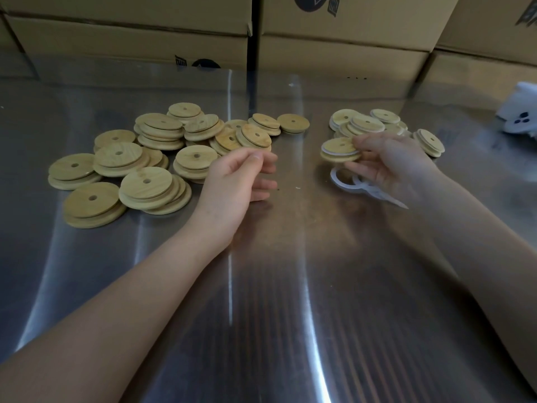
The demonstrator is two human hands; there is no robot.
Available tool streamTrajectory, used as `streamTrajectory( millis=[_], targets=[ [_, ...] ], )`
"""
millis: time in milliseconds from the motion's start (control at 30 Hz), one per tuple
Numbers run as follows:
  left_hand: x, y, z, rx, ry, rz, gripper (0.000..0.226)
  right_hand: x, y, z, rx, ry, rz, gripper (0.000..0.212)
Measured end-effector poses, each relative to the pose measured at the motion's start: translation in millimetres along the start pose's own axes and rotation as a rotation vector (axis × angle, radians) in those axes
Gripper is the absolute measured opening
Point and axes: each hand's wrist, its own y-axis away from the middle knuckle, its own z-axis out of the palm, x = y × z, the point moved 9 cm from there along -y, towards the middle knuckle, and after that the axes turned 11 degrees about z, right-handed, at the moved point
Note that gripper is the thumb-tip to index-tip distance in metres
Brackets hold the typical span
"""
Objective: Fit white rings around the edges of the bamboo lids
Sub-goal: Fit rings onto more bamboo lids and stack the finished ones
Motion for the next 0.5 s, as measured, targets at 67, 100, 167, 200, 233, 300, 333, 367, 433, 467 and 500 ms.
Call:
streamTrajectory(
  millis=[67,100,167,200,233,300,333,367,433,467,500],
  targets=[
    [0,0,-1,-0.001,-0.003,0.001,0.029,1,-2,-2,-0.002,-0.006,0.021,0.009],
    [-1,0,-1,-0.002,-0.004,0.001,0.029,1,-3,-3,-0.007,-0.002,0.020,0.009],
    [-1,0,-1,-0.005,-0.008,0.003,0.029,-1,-4,-4,-0.017,0.020,0.006,0.014],
    [-1,0,-1,-0.006,-0.013,0.003,0.029,-2,-5,-5,-0.016,0.037,-0.003,0.018],
    [-1,0,-1,-0.008,-0.019,0.004,0.029,-4,-5,-6,-0.008,0.063,-0.017,0.022],
    [-1,0,0,-0.011,-0.025,0.007,0.030,-7,-4,-9,0.048,0.182,-0.065,0.025],
    [-1,0,0,-0.011,-0.026,0.009,0.030,-9,-3,-11,0.092,0.266,-0.094,0.025],
    [-1,0,0,-0.011,-0.029,0.009,0.030,-11,-3,-13,0.140,0.348,-0.126,0.025],
    [0,0,0,-0.013,-0.039,0.010,0.030,-18,-2,-15,0.245,0.520,-0.226,0.024],
    [0,0,1,-0.016,-0.047,0.011,0.030,-23,-2,-14,0.294,0.623,-0.299,0.024],
    [1,0,2,-0.020,-0.057,0.014,0.030,-28,-1,-12,0.335,0.719,-0.371,0.025]
  ],
)
